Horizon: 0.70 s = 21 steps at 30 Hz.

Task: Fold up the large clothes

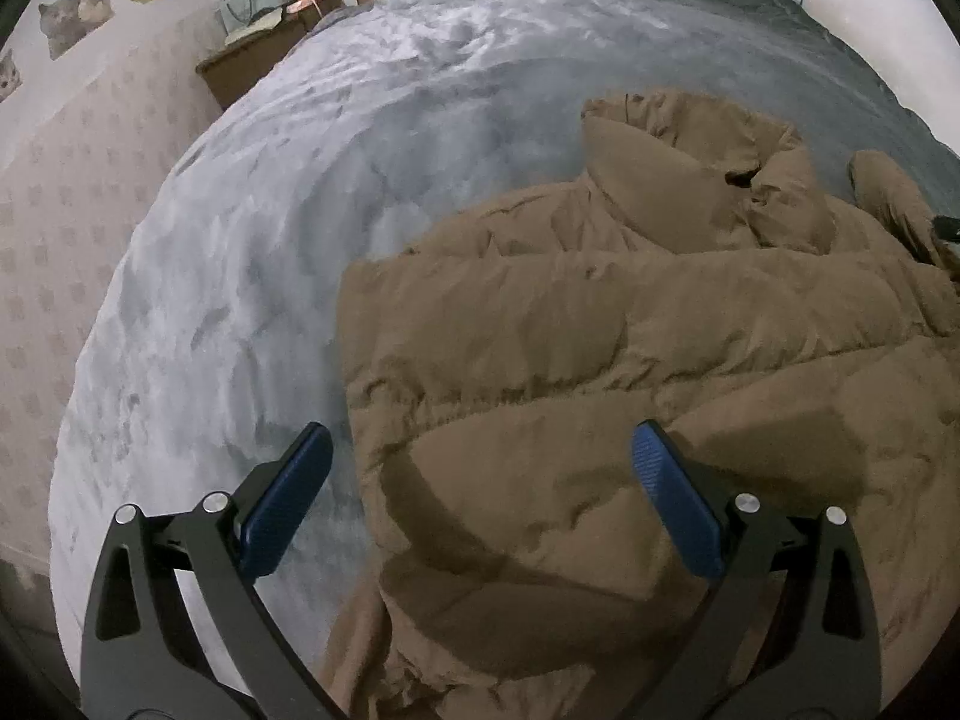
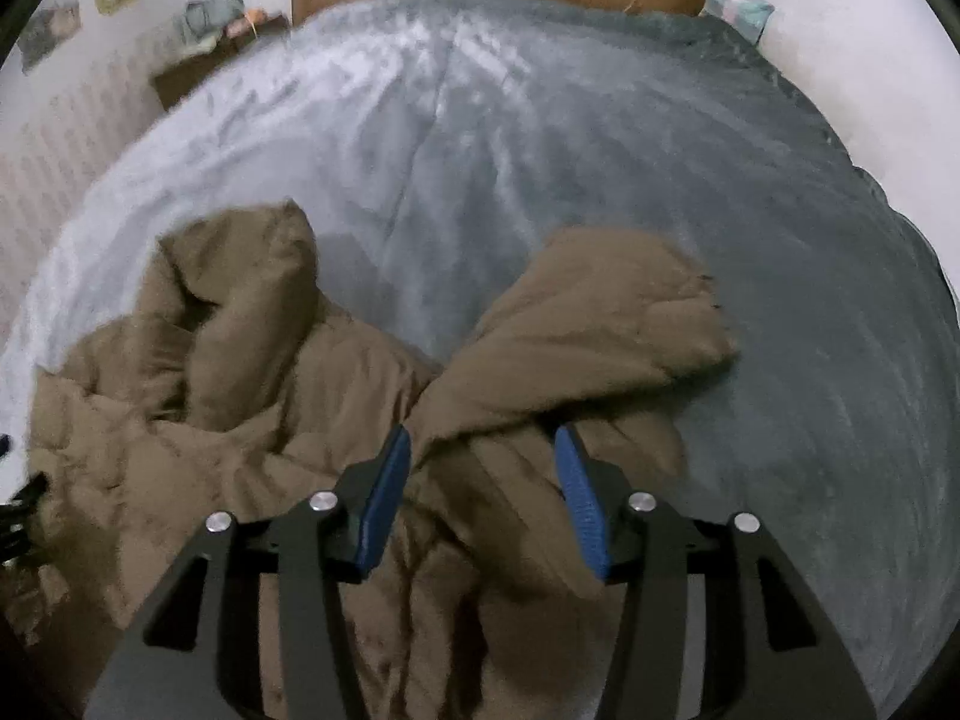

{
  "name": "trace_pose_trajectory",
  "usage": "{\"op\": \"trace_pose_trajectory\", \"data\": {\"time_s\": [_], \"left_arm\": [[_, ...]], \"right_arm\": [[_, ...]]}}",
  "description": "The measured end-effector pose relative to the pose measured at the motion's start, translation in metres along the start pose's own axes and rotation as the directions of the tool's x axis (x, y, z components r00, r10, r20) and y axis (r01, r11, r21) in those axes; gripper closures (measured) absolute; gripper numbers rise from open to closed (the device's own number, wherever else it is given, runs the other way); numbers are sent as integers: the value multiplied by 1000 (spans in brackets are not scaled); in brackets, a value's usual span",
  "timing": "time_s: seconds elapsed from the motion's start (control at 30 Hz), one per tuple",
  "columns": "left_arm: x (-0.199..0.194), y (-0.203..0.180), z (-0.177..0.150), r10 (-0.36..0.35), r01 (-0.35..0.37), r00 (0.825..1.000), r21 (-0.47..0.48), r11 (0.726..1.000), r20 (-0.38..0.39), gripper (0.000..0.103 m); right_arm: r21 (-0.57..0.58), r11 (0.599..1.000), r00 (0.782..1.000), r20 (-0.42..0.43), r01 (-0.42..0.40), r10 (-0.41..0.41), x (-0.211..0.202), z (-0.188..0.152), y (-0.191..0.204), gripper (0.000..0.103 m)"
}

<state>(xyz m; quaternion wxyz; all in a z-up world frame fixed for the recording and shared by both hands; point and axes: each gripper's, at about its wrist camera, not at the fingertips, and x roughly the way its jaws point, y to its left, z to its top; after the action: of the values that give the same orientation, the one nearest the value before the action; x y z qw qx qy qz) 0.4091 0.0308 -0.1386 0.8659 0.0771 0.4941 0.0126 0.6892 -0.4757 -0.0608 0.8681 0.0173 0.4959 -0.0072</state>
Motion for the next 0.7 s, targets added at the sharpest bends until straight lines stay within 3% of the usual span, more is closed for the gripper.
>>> {"op": "trace_pose_trajectory", "data": {"time_s": [0.07,0.17,0.37,0.43,0.53,0.67,0.7], "left_arm": [[1,2,1,2,-2,1000,-3,1000,-6,4],[0,3,0,13,-13,1000,0,1000,-8,4],[5,15,-6,16,-16,999,-19,1000,-30,4],[4,20,-6,-8,7,999,-45,999,-38,4],[2,22,-10,-16,14,999,-55,998,-35,4],[-1,20,-15,-12,9,999,-57,998,-43,4],[2,19,-12,-15,12,999,-58,998,-48,4]], "right_arm": [[-20,997,997,-43,68,-69,20,2,5,55],[-17,994,993,-40,107,-107,24,-2,-5,89],[41,979,980,15,200,-201,-16,-32,-67,93],[119,970,977,17,210,-214,-36,-52,-104,93],[293,946,990,-28,139,-137,-46,-92,-160,93],[471,882,998,-64,22,9,-39,-151,-209,91],[520,854,995,-57,-37,78,-35,-170,-218,89]]}}
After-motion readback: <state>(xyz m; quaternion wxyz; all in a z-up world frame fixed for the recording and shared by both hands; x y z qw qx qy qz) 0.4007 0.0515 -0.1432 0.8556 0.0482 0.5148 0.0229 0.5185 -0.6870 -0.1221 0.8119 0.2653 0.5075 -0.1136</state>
